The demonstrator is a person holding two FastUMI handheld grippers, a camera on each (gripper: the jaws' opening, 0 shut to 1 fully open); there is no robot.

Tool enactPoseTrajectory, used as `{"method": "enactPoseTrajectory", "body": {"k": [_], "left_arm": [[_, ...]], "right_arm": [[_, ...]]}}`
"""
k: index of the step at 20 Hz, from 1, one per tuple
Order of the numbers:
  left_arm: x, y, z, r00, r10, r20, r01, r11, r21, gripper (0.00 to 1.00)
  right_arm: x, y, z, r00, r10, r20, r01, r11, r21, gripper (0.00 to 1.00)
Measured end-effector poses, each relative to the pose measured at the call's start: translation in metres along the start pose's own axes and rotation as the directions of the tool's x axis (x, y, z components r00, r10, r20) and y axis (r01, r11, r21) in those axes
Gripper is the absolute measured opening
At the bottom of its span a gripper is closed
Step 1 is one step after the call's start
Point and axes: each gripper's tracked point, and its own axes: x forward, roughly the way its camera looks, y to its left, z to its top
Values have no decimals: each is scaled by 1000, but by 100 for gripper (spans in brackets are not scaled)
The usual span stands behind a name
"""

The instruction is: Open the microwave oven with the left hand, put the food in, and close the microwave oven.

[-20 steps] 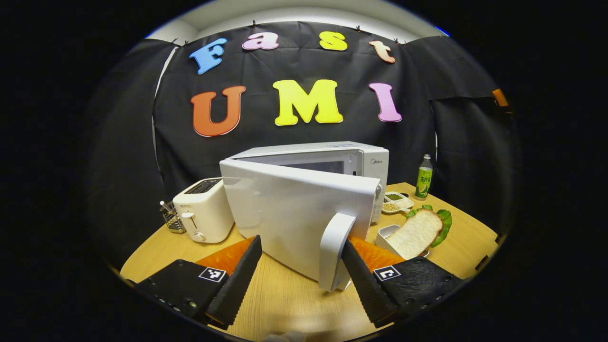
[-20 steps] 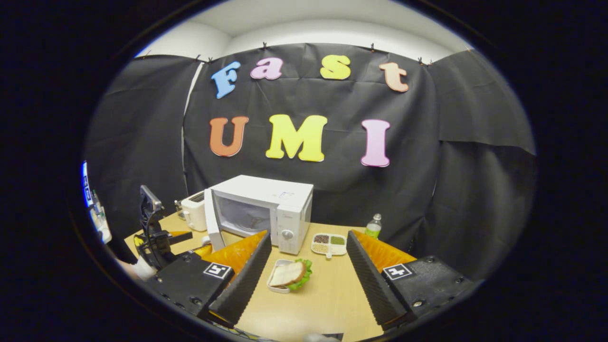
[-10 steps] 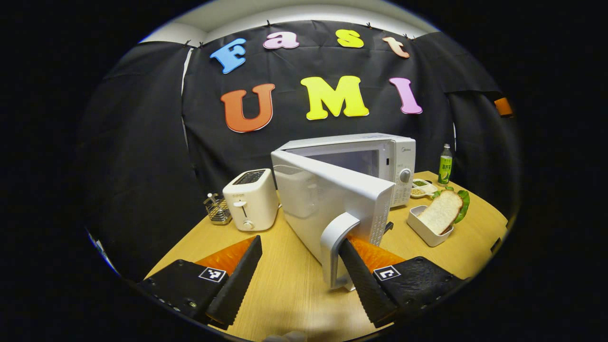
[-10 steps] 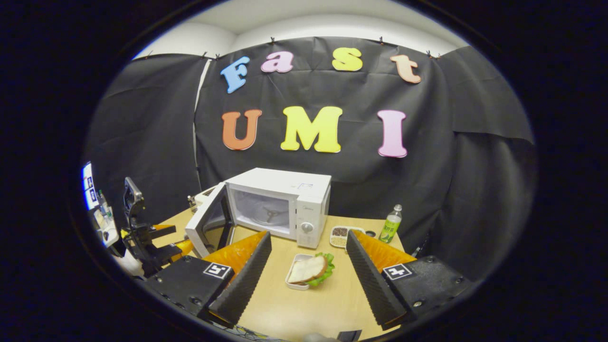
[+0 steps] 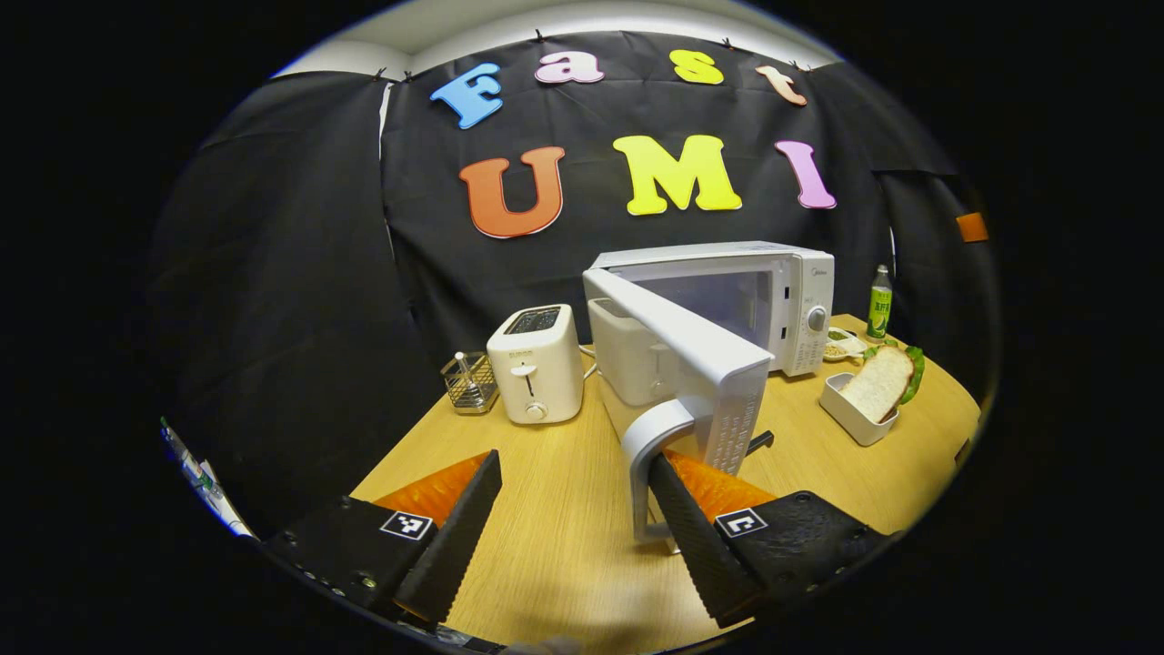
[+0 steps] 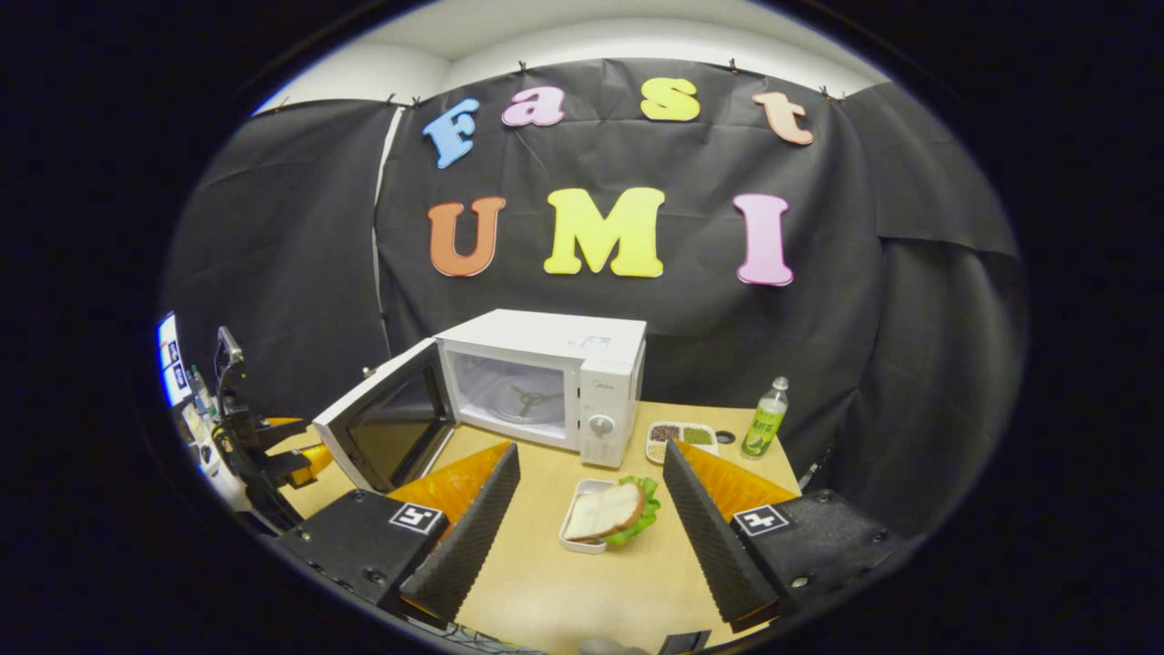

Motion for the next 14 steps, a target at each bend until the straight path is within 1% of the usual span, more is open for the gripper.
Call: {"method": "enactPoseTrajectory", "body": {"k": [3,7,8,9,10,13,14], "left_arm": [[-6,22,-5,1000,30,0,-30,999,39,96],[-9,52,-12,993,112,-28,-111,994,20,97],[-11,54,-12,992,122,-31,-121,993,16,95],[-14,57,-10,992,127,-25,-127,992,12,94],[-17,57,-9,992,127,-24,-127,992,4,95],[-31,48,-2,995,103,-6,-103,994,-29,97],[-36,41,0,997,83,0,-83,996,-41,96]], "right_arm": [[7,-4,-5,1000,-4,-5,4,1000,-5,96],[24,-20,-19,999,-22,-37,22,1000,-7,97],[30,-25,-27,998,-24,-53,23,1000,-9,97],[37,-31,-34,997,-20,-69,19,1000,-7,100],[44,-37,-44,995,-13,-95,13,1000,0,97],[71,-51,-79,980,23,-196,-12,998,57,96],[80,-54,-89,973,35,-228,-20,998,67,100]]}}
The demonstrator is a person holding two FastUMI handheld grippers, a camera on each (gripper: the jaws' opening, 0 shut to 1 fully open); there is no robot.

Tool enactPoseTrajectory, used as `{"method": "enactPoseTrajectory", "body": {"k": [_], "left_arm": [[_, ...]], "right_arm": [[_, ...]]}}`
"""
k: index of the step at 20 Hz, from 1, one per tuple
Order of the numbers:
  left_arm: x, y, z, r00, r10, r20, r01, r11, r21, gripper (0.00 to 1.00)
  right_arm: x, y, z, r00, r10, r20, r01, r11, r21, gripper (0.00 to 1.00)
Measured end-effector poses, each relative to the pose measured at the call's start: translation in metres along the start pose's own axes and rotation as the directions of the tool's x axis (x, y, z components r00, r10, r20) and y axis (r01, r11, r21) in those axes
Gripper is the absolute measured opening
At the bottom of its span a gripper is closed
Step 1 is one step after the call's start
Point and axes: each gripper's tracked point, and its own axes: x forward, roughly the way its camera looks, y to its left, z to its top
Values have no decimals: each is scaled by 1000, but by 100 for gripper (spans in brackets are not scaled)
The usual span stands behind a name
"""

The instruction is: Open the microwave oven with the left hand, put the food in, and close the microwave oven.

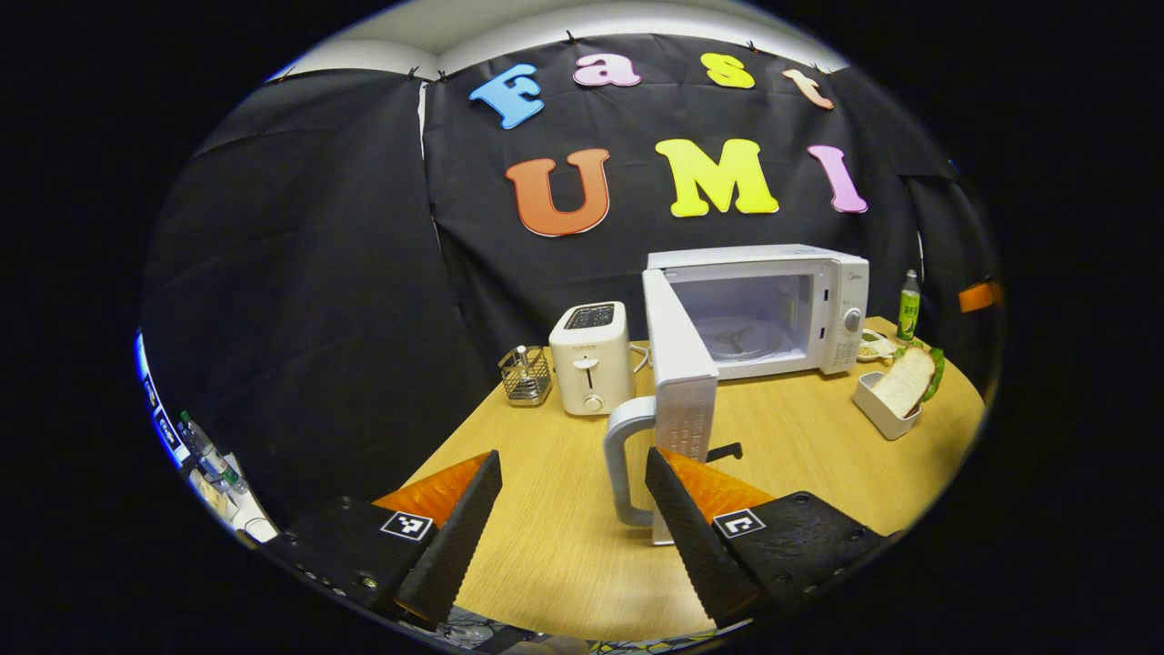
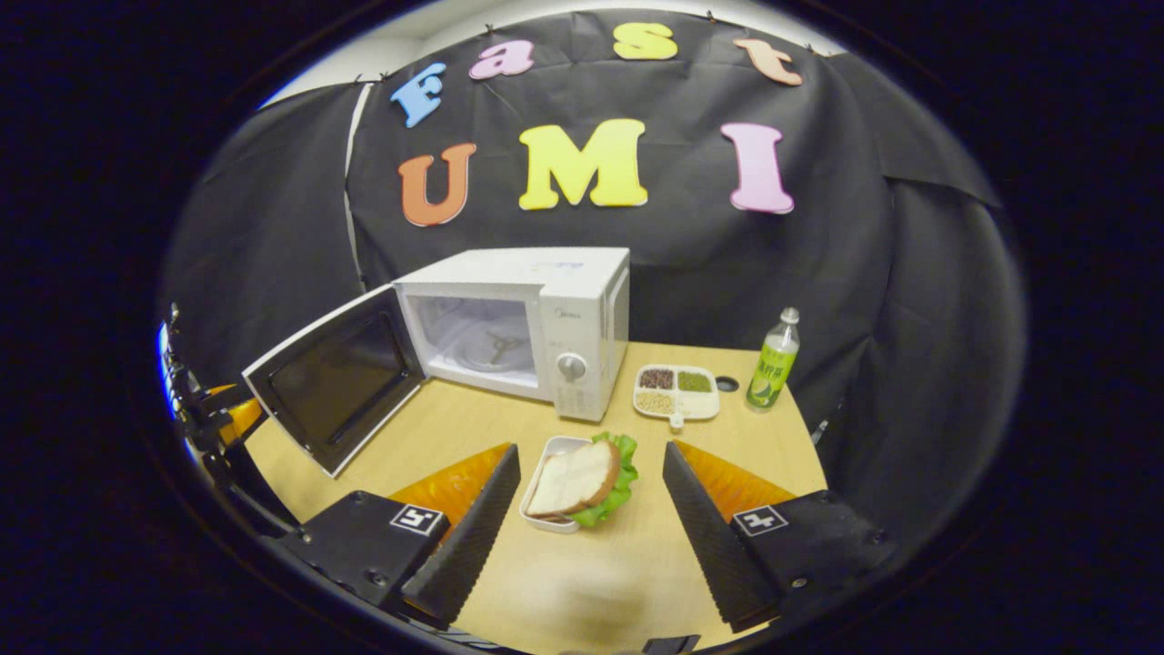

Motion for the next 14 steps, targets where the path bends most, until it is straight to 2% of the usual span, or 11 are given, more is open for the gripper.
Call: {"method": "enactPoseTrajectory", "body": {"k": [2,3,4,6,7,9,10,11,12,13,14], "left_arm": [[-9,-15,5,1000,-31,1,31,999,-18,97],[-12,-22,8,999,-37,4,37,999,-22,97],[-16,-30,12,999,-46,6,46,999,-26,97],[-24,-47,20,998,-58,8,58,998,-39,97],[-27,-55,25,999,-54,4,54,998,-40,97],[-34,-68,35,999,-42,7,42,998,-37,97],[-36,-74,40,1000,-31,4,31,999,-28,97],[-38,-79,44,1000,-11,1,11,1000,-15,97],[-40,-81,50,1000,14,6,-14,1000,6,97],[-41,-86,55,999,33,8,-33,999,24,97],[-42,-91,58,999,50,5,-51,998,33,96]], "right_arm": [[22,-6,-15,998,38,-56,-36,999,38,97],[34,-9,-23,994,58,-94,-51,996,68,84],[47,-10,-30,988,87,-126,-74,992,107,93],[68,-11,-44,969,153,-196,-113,974,198,90],[78,-11,-47,958,180,-222,-125,962,241,77],[93,-14,-54,932,233,-277,-144,941,306,78],[101,-12,-57,916,268,-298,-159,925,344,64],[106,-12,-62,891,295,-344,-160,915,370,57],[109,-9,-63,870,334,-363,-179,900,398,51],[114,-8,-63,855,360,-373,-191,888,418,61],[115,-7,-63,838,388,-384,-207,877,433,50]]}}
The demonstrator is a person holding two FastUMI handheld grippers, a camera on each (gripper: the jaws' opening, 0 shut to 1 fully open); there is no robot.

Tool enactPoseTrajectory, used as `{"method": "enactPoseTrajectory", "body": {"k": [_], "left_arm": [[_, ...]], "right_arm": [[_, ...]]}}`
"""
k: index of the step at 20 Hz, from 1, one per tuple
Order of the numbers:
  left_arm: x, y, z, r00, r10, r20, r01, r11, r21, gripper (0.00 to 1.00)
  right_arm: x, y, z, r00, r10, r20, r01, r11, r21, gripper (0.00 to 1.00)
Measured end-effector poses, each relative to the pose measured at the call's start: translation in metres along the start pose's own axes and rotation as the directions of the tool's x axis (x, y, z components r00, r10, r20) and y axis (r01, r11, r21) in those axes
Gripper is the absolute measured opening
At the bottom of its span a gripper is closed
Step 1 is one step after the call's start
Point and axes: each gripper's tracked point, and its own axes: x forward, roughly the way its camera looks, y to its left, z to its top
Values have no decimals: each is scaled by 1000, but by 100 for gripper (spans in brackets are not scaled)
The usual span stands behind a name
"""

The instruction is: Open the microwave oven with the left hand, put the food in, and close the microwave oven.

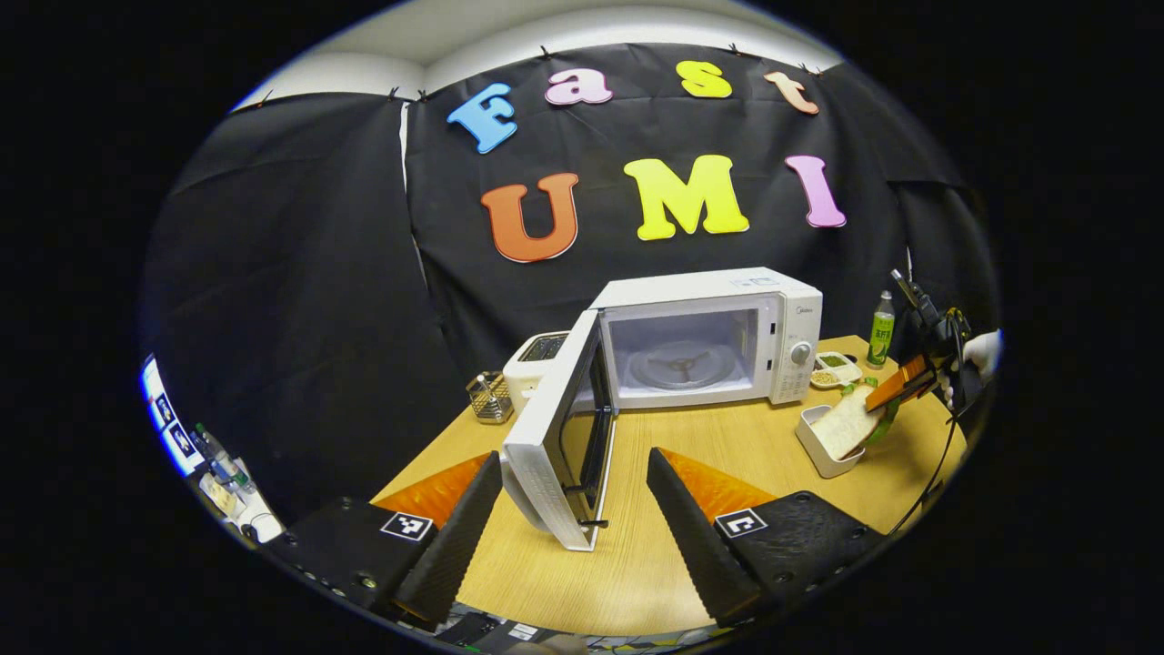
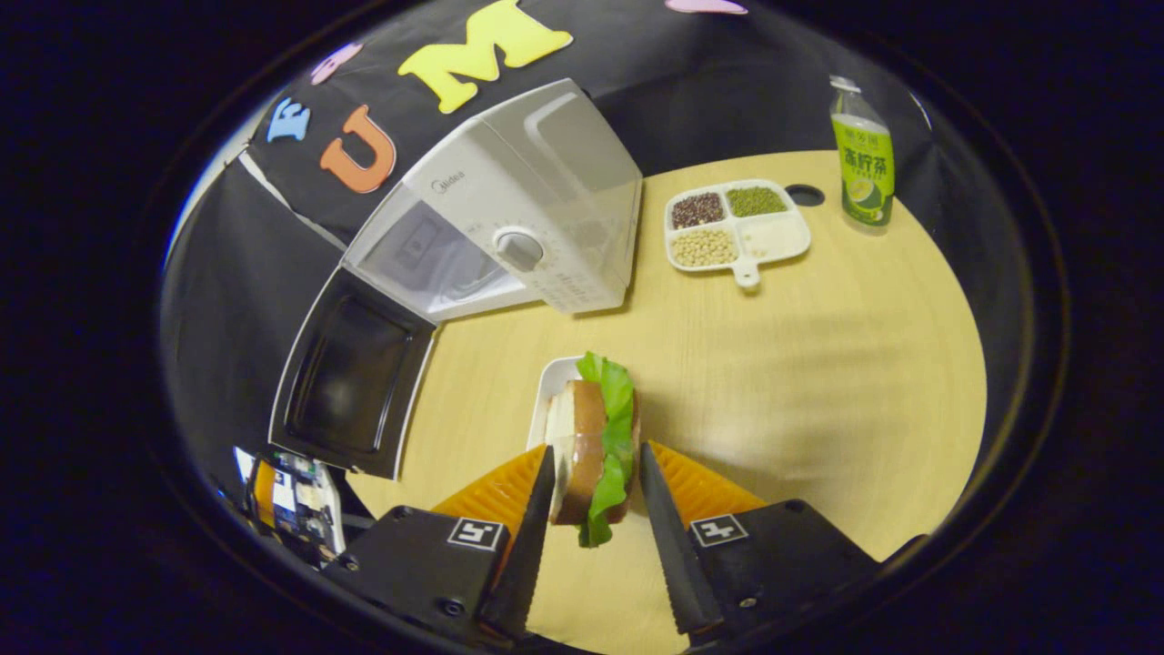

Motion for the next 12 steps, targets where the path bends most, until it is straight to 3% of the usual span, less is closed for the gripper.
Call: {"method": "enactPoseTrajectory", "body": {"k": [3,5,6,7,8,9,10,11,12], "left_arm": [[-4,-17,10,1000,6,1,-6,1000,-16,97],[-3,-24,15,1000,10,3,-10,999,-45,97],[-4,-26,17,1000,10,6,-10,998,-60,97],[-2,-27,19,1000,8,10,-8,997,-72,97],[-1,-25,21,1000,10,13,-9,997,-78,97],[1,-24,21,1000,3,13,-2,997,-80,97],[1,-21,21,1000,1,11,0,997,-77,97],[1,-18,21,1000,-7,14,8,998,-70,97],[0,-14,22,1000,-15,15,16,998,-61,97]], "right_arm": [[2,2,4,998,45,-45,-45,999,10,37],[-1,7,3,996,66,-66,-64,997,36,42],[-2,9,4,995,69,-67,-67,997,40,33],[-5,12,5,996,67,-66,-65,997,36,30],[-12,17,6,996,68,-59,-67,997,25,29],[-18,24,8,996,72,-45,-71,997,10,36],[-26,33,10,996,78,-31,-78,997,-6,35],[-32,46,13,995,97,-15,-97,995,-9,27],[-38,59,16,994,113,5,-113,994,-2,27]]}}
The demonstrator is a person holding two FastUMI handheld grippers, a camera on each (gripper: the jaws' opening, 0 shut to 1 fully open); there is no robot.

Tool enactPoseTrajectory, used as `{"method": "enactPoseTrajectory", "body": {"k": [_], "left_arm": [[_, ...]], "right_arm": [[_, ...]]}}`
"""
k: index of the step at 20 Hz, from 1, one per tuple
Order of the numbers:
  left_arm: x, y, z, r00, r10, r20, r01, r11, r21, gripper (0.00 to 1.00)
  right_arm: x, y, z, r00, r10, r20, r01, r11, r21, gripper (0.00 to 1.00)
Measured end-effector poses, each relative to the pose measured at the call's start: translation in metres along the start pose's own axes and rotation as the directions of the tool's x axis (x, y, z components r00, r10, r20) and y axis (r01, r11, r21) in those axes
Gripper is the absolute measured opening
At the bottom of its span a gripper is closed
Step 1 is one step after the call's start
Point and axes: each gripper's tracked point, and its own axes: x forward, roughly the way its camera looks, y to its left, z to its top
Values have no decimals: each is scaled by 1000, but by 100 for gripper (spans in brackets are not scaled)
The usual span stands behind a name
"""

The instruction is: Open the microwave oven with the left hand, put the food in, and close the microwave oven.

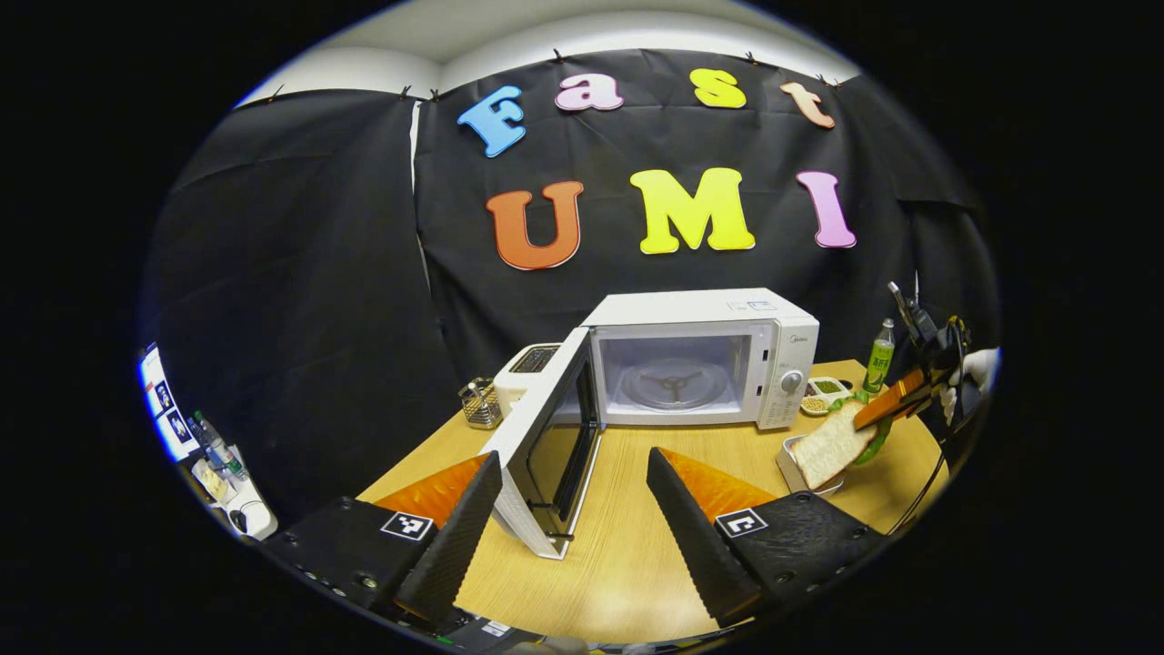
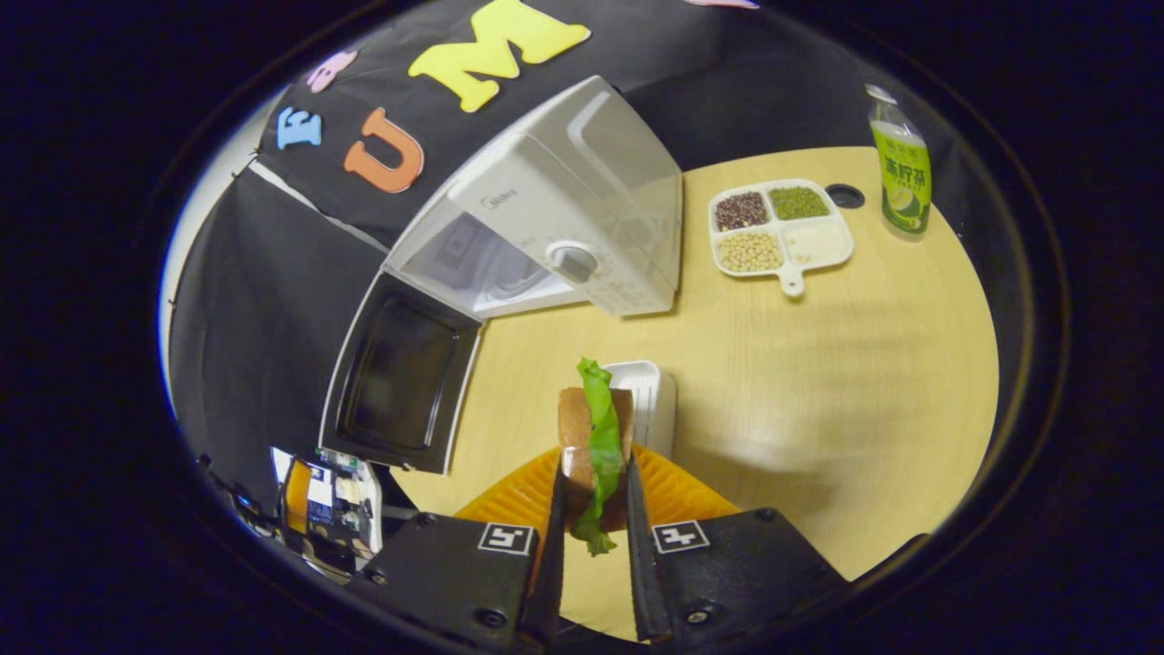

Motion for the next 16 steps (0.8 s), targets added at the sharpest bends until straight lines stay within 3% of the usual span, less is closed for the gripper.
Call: {"method": "enactPoseTrajectory", "body": {"k": [1,2,3,6,11,16], "left_arm": [[-1,3,0,1000,-14,0,14,1000,6,97],[-2,4,0,999,-37,-1,37,999,7,96],[-2,6,0,998,-57,-1,57,998,3,97],[-1,17,-1,994,-108,-15,108,994,-13,97],[-1,39,6,986,-164,-15,165,986,27,97],[6,61,18,985,-173,-5,173,984,31,97]], "right_arm": [[-3,14,5,1000,13,27,-13,1000,6,34],[-6,28,11,998,23,62,-23,1000,14,27],[-6,43,17,995,31,97,-33,999,17,34],[5,84,34,973,47,224,-58,998,40,34],[53,129,74,892,57,448,-150,973,175,34],[122,138,100,833,4,554,-209,928,307,34]]}}
